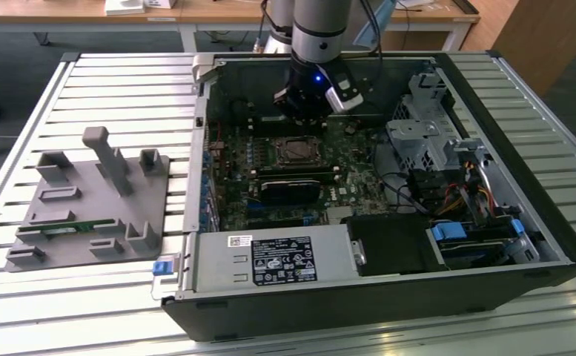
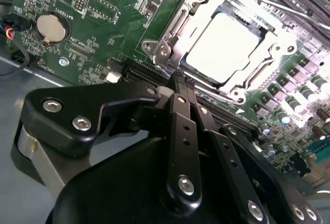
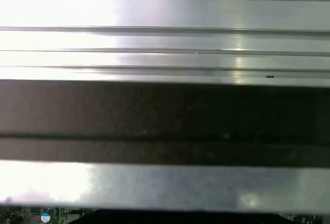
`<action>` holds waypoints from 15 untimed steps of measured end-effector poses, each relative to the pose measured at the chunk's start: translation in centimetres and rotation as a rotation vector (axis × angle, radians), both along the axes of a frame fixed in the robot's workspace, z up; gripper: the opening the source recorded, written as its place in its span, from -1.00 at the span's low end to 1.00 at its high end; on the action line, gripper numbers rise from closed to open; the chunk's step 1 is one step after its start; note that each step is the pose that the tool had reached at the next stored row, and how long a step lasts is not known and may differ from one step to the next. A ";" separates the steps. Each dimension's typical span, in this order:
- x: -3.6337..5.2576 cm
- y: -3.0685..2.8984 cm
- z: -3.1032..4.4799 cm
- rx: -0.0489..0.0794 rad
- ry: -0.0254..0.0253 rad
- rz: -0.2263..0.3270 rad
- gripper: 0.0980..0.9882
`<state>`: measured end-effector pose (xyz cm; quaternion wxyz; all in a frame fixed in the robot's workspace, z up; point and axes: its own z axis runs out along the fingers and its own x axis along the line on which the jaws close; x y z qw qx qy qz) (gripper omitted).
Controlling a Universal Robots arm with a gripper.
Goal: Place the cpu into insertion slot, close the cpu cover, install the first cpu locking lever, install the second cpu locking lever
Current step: 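Install the first cpu locking lever, then install the second cpu locking lever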
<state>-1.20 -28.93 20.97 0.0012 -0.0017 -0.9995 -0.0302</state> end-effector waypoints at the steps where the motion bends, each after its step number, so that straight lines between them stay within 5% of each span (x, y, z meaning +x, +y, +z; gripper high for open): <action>1: 0.00 -0.03 0.00 0.000 0.0000 0.000 -0.98; 15: 0.05 -0.35 0.00 0.000 0.0000 0.000 -0.98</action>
